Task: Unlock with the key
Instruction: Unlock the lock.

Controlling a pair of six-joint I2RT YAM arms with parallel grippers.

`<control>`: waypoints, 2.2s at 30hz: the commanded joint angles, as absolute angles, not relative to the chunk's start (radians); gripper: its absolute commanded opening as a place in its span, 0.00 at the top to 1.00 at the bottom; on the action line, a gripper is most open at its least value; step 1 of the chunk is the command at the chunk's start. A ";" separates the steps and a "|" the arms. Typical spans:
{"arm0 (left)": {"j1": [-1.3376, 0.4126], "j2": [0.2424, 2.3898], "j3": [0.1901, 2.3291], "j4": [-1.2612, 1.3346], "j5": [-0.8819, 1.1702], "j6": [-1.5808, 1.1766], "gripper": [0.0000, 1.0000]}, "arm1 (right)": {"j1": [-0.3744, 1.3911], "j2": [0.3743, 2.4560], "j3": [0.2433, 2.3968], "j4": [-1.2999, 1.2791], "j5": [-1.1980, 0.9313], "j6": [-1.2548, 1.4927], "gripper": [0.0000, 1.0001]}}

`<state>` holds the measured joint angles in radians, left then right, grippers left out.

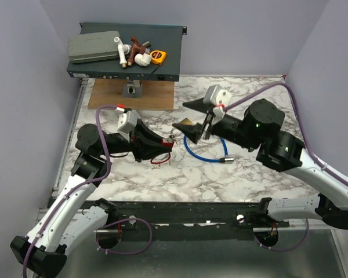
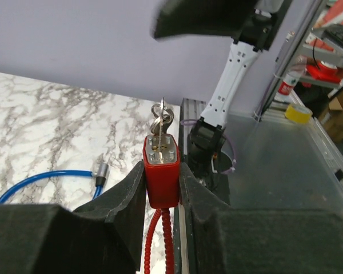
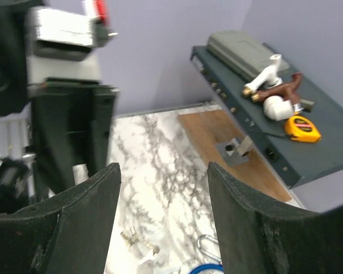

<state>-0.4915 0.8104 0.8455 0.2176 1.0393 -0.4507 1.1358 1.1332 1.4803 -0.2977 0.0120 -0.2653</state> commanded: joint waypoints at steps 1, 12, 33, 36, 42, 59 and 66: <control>-0.409 0.745 0.819 0.350 1.045 -0.608 1.00 | 0.983 1.194 1.577 -0.178 -0.179 -0.166 0.35; -0.298 0.733 0.766 0.481 1.089 -0.740 1.00 | 0.661 1.330 1.637 -0.061 -0.862 0.139 0.38; -0.319 0.775 0.744 0.538 1.152 -0.621 1.00 | 0.670 1.349 1.412 0.286 -1.062 0.384 0.61; -0.320 0.771 0.742 0.538 1.154 -0.621 1.00 | 0.689 1.366 1.419 0.265 -1.061 0.370 0.64; -0.322 0.765 0.741 0.535 1.154 -0.621 1.00 | 0.752 1.402 1.477 0.081 -0.979 0.221 0.71; -0.328 0.761 0.743 0.535 1.154 -0.622 1.00 | 0.773 1.393 1.464 0.037 -0.934 0.156 0.76; -0.331 0.754 0.739 0.539 1.161 -0.623 1.00 | 0.775 1.393 1.468 0.032 -0.894 0.134 0.87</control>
